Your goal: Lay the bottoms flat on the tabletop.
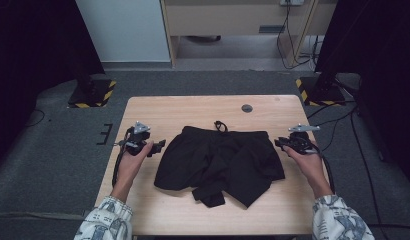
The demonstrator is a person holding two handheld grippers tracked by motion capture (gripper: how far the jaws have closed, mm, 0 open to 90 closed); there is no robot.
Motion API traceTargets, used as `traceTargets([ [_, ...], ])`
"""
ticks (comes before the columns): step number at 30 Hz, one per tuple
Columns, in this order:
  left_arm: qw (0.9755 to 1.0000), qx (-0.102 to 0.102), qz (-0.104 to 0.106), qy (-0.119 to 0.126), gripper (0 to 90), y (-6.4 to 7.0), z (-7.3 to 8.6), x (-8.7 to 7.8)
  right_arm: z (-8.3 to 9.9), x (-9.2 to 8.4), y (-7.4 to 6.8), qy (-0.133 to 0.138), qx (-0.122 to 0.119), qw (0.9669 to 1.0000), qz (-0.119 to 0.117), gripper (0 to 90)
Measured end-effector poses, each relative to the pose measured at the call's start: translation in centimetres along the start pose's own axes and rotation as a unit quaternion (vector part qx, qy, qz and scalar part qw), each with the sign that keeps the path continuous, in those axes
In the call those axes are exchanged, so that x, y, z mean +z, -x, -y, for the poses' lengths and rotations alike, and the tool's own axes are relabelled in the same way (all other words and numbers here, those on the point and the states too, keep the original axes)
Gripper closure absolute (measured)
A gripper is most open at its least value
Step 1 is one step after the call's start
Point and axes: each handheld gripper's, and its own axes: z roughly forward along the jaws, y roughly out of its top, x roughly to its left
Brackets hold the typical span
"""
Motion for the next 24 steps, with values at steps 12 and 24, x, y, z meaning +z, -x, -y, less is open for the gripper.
traceTargets([
  [12,0.9998,-0.002,-0.012,-0.015,17.1,0.9,-1.6,1.2,0.4,4.0,-0.6,-0.020,0.011,0.9994,-0.026,49.0],
  [24,0.9989,0.013,-0.019,-0.042,30.8,1.8,-2.1,3.6,0.2,3.9,-1.8,-0.037,-0.045,0.9983,-0.011,85.3],
])
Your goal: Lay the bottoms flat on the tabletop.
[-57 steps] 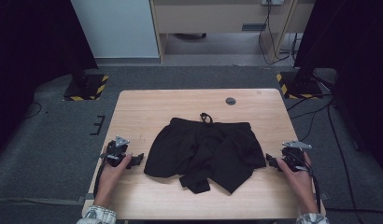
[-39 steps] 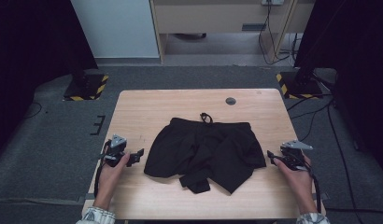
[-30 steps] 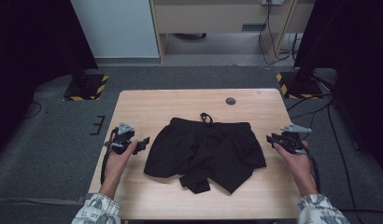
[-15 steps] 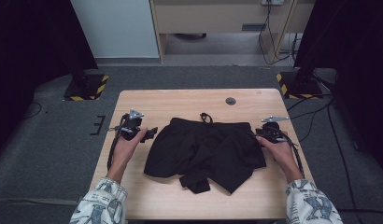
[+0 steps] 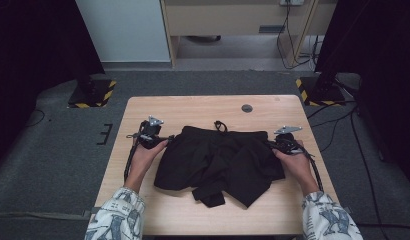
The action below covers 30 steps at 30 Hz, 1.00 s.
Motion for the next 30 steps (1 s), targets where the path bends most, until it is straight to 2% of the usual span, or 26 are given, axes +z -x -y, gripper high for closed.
traceTargets([
  [2,1.0000,0.003,0.004,-0.003,31.8,0.1,-0.2,0.6,-0.1,0.0,0.0,-0.002,0.000,1.0000,0.001,85.9],
  [5,0.9996,-0.002,0.027,-0.004,31.9,0.2,-0.5,1.9,-0.1,0.0,0.1,-0.001,0.008,1.0000,-0.002,85.9],
  [6,0.9996,-0.002,0.027,-0.004,31.8,0.2,-0.5,1.9,-0.1,0.0,0.1,-0.001,0.008,1.0000,-0.002,85.9],
  [7,0.9991,-0.008,0.041,-0.002,31.7,0.4,-0.6,2.5,-0.1,0.0,0.0,-0.002,0.008,1.0000,0.003,85.9],
  [8,0.9988,-0.005,0.050,-0.002,32.0,0.7,-0.6,3.3,-0.1,0.1,-0.1,-0.001,0.007,1.0000,0.006,85.9],
  [10,0.9991,-0.006,0.040,-0.012,35.6,0.7,-0.5,3.9,-0.1,0.0,-0.1,-0.003,0.006,1.0000,0.007,85.9],
  [12,0.9992,-0.015,0.031,-0.018,42.9,0.3,-0.4,4.1,-0.1,0.0,-0.1,-0.001,0.006,1.0000,0.005,85.9],
  [13,0.9994,-0.011,0.027,-0.018,48.3,0.2,-0.3,4.0,-0.1,0.0,-0.1,-0.002,0.003,1.0000,0.006,85.9],
  [16,0.9993,-0.002,0.030,-0.024,53.1,-0.3,-0.1,3.8,-0.1,0.0,-0.2,-0.003,0.003,1.0000,0.007,85.8],
  [19,0.9990,-0.002,0.039,-0.022,52.5,-0.7,0.1,3.6,-0.1,0.0,-0.2,-0.004,0.002,0.9999,0.012,85.2],
  [20,0.9984,-0.003,0.052,-0.022,52.1,-0.8,0.3,3.6,-0.1,0.0,-0.3,-0.005,0.001,0.9999,0.014,85.1],
  [21,0.9983,-0.001,0.053,-0.024,51.2,-0.8,0.3,3.7,-0.2,0.0,-0.4,-0.007,0.000,0.9998,0.017,84.9],
  [24,0.9983,0.006,0.050,-0.029,49.2,-0.5,0.4,4.0,-0.2,0.1,-0.4,-0.006,0.001,0.9998,0.018,84.8],
  [26,0.9991,0.018,0.029,-0.025,47.1,-0.2,0.4,4.6,-0.2,0.1,-0.4,-0.006,0.004,0.9998,0.018,84.9],
  [27,0.9993,0.010,0.031,-0.020,47.0,-0.2,0.4,4.8,-0.3,0.1,-0.4,-0.007,0.003,0.9998,0.020,84.9],
  [28,0.9990,-0.005,0.042,-0.015,45.6,-0.2,0.4,5.4,-0.3,0.1,-0.5,-0.008,0.003,0.9997,0.022,84.9],
  [30,0.9987,-0.008,0.050,-0.010,43.0,0.2,0.4,5.7,-0.3,0.2,-0.4,-0.007,0.004,0.9998,0.021,84.9],
])
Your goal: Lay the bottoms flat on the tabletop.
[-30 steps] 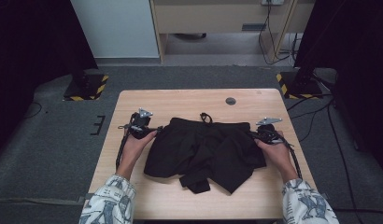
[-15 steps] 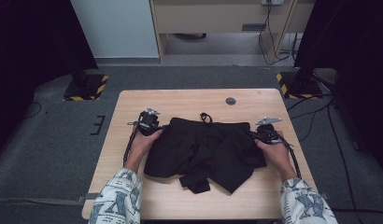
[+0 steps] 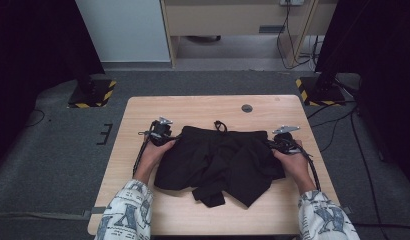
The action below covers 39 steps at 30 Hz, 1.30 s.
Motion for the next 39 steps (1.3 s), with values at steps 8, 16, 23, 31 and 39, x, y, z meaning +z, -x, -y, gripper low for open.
traceTargets([
  [8,0.9993,0.025,0.010,-0.025,70.1,1.2,-0.2,0.3,0.0,0.2,0.1,0.011,-0.007,0.9999,0.002,86.9],
  [16,0.9992,0.036,0.017,0.005,89.4,1.1,-0.8,-2.0,-0.5,-1.0,0.2,0.040,-0.009,0.9991,0.002,88.7],
  [23,0.9956,0.061,0.010,0.071,89.5,2.3,-2.3,-6.7,-1.6,-3.9,0.6,0.103,-0.001,0.9946,-0.014,88.7],
  [31,0.9933,0.066,-0.005,0.095,89.5,2.6,-3.2,-8.8,-4.6,-7.0,0.2,0.135,-0.028,0.9903,-0.012,88.7],
  [39,0.9891,0.074,-0.013,0.127,89.4,2.1,-5.3,-12.3,-7.5,-9.3,-0.2,0.162,-0.040,0.9859,-0.013,88.8],
])
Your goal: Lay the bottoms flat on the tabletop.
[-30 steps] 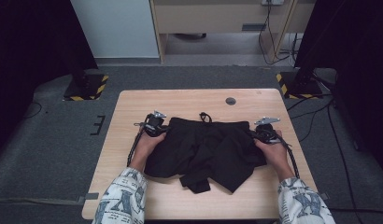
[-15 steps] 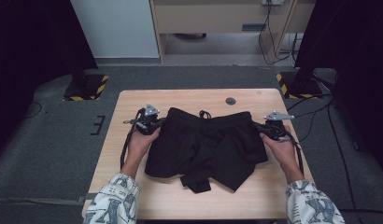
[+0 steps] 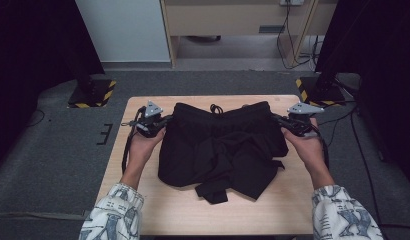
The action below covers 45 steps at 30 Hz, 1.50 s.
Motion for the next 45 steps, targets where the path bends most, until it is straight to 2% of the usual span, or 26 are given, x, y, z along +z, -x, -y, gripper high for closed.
traceTargets([
  [7,0.9995,-0.018,-0.013,0.024,89.4,-1.0,-3.2,-2.3,-2.9,-0.8,-0.4,0.019,-0.008,0.9998,0.002,88.8],
  [11,0.9992,-0.014,-0.019,0.031,89.4,-1.4,-5.2,-2.8,-5.1,-1.6,-0.4,0.029,-0.015,0.9994,0.007,88.8],
  [14,0.9992,-0.018,-0.016,0.030,89.4,-1.6,-5.9,-2.7,-6.1,-2.1,-0.1,0.037,-0.009,0.9992,0.010,88.8],
  [18,0.9995,-0.026,0.000,0.019,89.4,-2.0,-6.1,-2.2,-5.7,-1.7,0.3,0.032,0.005,0.9994,0.009,88.8],
  [21,0.9994,-0.025,-0.002,0.023,89.4,-2.3,-7.0,-2.4,-5.9,-1.7,0.5,0.036,0.014,0.9992,0.006,88.8],
  [23,0.9992,-0.026,-0.004,0.029,89.4,-2.5,-7.8,-2.7,-6.5,-1.8,0.7,0.041,0.013,0.9990,0.006,88.8],
  [26,0.9991,-0.023,-0.008,0.036,89.4,-2.8,-9.2,-3.0,-8.0,-2.2,1.1,0.063,0.027,0.9976,-0.002,88.7],
  [27,0.9992,-0.020,-0.008,0.034,89.4,-2.9,-9.6,-3.1,-8.7,-2.0,1.2,0.061,0.024,0.9978,0.003,88.7],
  [30,0.9994,-0.015,-0.011,0.027,89.4,-3.2,-10.0,-2.9,-8.9,-1.7,1.3,0.055,0.021,0.9982,0.004,88.7],
  [36,0.9996,-0.021,-0.014,0.010,89.4,-4.2,-9.4,-1.7,-8.1,-0.2,1.5,0.041,0.023,0.9989,-0.004,88.7],
  [42,0.9995,-0.028,-0.015,-0.001,89.4,-4.7,-9.3,0.2,-7.3,1.0,2.2,0.032,0.030,0.9990,-0.007,88.7],
  [45,0.9991,-0.040,-0.008,-0.003,89.4,-5.1,-9.0,1.5,-7.0,1.9,2.7,0.023,0.036,0.9991,-0.007,88.7],
])
